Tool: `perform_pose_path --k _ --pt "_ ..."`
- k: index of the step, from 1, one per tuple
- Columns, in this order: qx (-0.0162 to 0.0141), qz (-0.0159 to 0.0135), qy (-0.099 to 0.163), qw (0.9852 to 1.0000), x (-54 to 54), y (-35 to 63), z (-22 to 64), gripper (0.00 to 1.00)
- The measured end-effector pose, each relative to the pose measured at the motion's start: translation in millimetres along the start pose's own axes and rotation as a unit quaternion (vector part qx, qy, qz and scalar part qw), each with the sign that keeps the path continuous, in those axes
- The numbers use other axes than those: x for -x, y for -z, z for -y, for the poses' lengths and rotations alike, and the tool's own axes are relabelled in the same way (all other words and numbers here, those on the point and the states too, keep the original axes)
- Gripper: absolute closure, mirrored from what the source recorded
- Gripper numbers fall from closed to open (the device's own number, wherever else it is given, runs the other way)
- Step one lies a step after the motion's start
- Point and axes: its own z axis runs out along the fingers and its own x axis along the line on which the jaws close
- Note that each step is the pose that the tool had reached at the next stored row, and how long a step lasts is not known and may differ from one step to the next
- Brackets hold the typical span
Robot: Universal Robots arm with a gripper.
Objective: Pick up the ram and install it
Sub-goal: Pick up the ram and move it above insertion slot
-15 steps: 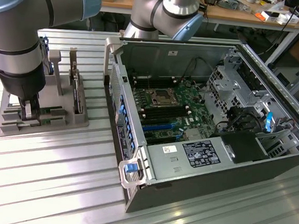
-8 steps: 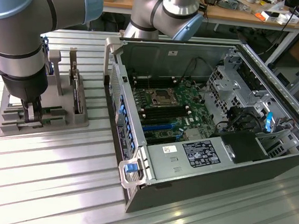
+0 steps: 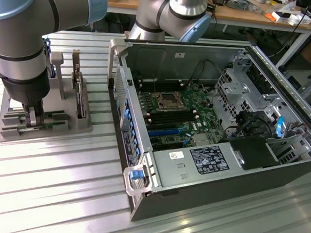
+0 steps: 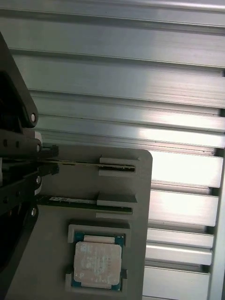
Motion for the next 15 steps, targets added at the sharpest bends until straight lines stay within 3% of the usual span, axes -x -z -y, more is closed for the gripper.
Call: perform_pose_path --k 1,11,15 --pt "0.0 0.0 0.0 1.0 0.0 0.0 0.0 0.87" --pt "-0.0002 0.0001 0.0 1.0 0.0 0.3 0.0 0.87" --pt "0.0 -0.0002 0.0 1.0 0.1 4.9 -0.2 0.87"
